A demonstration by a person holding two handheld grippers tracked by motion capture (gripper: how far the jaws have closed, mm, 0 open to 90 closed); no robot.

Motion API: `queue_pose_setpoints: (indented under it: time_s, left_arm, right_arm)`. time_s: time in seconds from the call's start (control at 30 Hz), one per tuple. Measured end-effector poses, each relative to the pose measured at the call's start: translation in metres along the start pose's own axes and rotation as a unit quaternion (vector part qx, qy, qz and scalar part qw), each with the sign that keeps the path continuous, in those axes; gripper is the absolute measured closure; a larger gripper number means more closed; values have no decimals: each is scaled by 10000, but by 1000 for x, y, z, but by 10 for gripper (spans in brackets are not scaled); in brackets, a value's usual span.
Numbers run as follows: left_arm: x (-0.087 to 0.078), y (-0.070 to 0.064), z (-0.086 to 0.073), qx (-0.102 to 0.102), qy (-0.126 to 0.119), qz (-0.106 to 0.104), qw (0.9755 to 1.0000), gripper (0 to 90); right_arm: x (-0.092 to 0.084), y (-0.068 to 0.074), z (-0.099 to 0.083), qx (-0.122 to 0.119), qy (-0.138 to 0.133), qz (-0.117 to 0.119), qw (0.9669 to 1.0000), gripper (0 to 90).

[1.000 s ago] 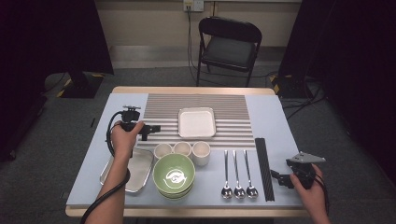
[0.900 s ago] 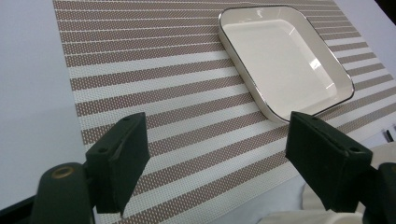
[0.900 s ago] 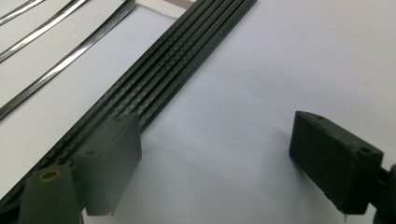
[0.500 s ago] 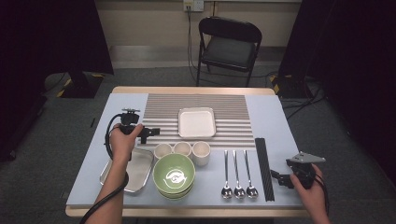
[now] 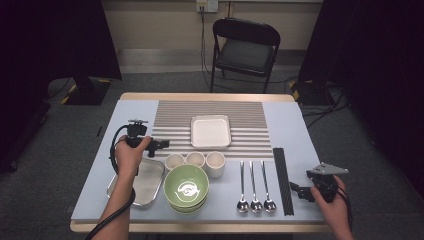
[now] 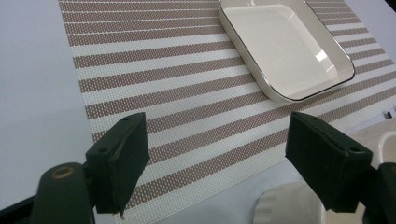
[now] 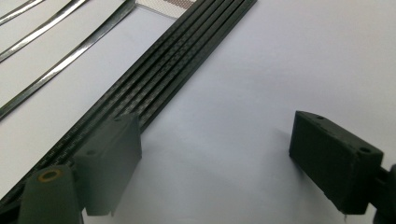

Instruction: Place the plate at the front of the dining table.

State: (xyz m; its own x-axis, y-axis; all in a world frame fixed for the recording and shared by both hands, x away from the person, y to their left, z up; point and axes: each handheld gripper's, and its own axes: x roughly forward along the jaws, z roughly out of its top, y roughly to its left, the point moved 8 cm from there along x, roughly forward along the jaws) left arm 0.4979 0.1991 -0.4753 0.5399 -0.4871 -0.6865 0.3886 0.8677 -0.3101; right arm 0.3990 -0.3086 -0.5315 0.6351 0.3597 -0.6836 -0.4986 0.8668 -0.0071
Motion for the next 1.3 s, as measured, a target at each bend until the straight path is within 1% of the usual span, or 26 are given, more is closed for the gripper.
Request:
queue_pose_setpoints:
  time_s: [0.07, 0.23, 0.33, 0.47, 0.53, 0.6, 0.63, 0.73, 0.87, 1.0, 1.03, 1.1, 1.3]
  left_arm:
    - [-1, 1, -1, 20, 15, 11, 10000, 211]
    - [-3, 1, -4, -1, 3, 5, 10000, 212]
    - [-4, 2, -6, 36, 16, 38, 10000, 212]
    - [-5, 2, -8, 18, 25, -3, 10000, 213]
    - [-5, 3, -9, 10, 13, 12, 10000, 213]
    - [-6, 4, -10, -28, 6, -10, 10000, 214]
    - [-6, 5, -11, 2, 19, 24, 10000, 214]
    - [-6, 5, -14, -28, 38, 15, 10000, 216]
    - [-7, 7, -17, 2, 37, 34, 10000, 219]
    - [-8, 6, -18, -72, 24, -27, 10000, 224]
    - [-9, 7, -18, -39, 20, -30, 10000, 225]
    - [-10, 7, -18, -58, 2, -17, 10000, 225]
    - [-13, 6, -20, -30, -5, -45, 10000, 223]
  right_arm:
    - [0, 0, 0, -2, 0, 0, 10000, 161]
    - [0, 0, 0, -1, 2, 0, 10000, 161]
    - [0, 0, 0, -2, 0, 0, 10000, 161]
    - [0, 0, 0, 0, 0, 0, 10000, 161]
    - [0, 0, 0, 0, -5, 4, 10000, 161]
    - [0, 0, 0, 0, -4, 5, 10000, 161]
    - [0, 0, 0, 0, -5, 7, 10000, 161]
    - [0, 0, 0, -1, 1, 0, 10000, 161]
    - [0, 0, 0, -1, 1, 0, 10000, 161]
    - [0, 0, 0, 0, -4, 3, 10000, 161]
    - [0, 0, 0, -1, -6, 5, 10000, 161]
    - [0, 0, 0, -2, 1, -2, 10000, 161]
    - [0, 0, 0, -1, 0, 0, 10000, 161]
